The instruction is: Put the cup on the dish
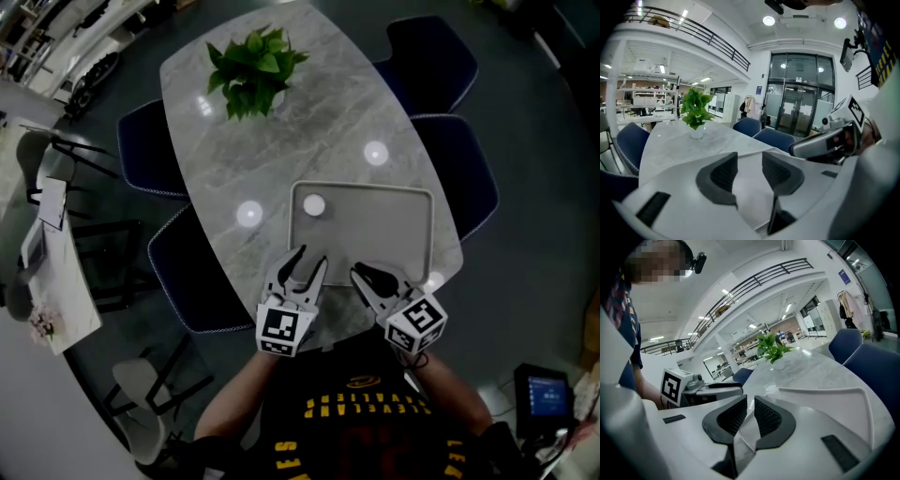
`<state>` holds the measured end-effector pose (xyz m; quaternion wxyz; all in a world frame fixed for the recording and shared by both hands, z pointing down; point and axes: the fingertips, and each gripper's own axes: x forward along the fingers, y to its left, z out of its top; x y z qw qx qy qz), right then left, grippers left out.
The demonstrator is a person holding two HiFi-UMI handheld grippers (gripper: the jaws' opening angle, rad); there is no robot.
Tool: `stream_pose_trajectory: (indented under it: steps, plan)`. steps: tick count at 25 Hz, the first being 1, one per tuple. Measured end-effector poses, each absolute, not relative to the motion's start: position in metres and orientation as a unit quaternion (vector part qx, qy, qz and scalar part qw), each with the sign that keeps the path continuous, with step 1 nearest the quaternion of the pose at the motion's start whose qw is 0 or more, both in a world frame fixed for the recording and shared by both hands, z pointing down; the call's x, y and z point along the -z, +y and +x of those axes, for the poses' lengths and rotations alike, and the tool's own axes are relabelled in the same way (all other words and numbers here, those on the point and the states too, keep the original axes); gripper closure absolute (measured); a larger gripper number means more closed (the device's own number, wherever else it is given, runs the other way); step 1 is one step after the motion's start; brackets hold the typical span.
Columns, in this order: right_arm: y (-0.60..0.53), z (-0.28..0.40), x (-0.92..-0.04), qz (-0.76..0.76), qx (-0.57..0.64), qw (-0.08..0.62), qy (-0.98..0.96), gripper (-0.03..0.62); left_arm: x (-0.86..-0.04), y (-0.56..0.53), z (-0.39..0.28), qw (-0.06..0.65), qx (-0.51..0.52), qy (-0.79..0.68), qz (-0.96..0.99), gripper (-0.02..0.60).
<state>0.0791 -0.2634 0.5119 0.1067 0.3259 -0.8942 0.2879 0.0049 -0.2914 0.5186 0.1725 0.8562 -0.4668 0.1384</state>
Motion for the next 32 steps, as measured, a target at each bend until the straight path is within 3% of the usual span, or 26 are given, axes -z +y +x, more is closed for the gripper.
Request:
stream_pose_trajectory:
  steps: [5,7,21,23,32]
  plan:
    - [-0.257,0.073,-0.5,0.355,-0.283,0.092,-0.886,0.543,-0.496,-0.263,0.005,0.185,-0.107,-0.458,0.863,0.509]
    - [-0.255,0.072,-0.492,0.363,-0.273,0.085,-0.887,0.543,-0.487,-0.255,0.005,0.179,-0.109,-0.46,0.863,0.581]
    - [-0.218,0.05,-0.435,0.379,-0.203,0.045,-0.902,0.545,-0.42,-0.215,-0.004,0.186,-0.059,-0.436,0.878,0.581]
    - [-0.212,0.048,-0.434,0.379,-0.202,0.042,-0.902,0.588,-0.422,-0.208,-0.004,0.188,-0.055,-0.432,0.88,0.581]
    - [-0.194,0.047,-0.411,0.399,-0.158,0.039,-0.902,0.589,-0.4,-0.187,-0.003,0.173,-0.037,-0.407,0.896,0.581]
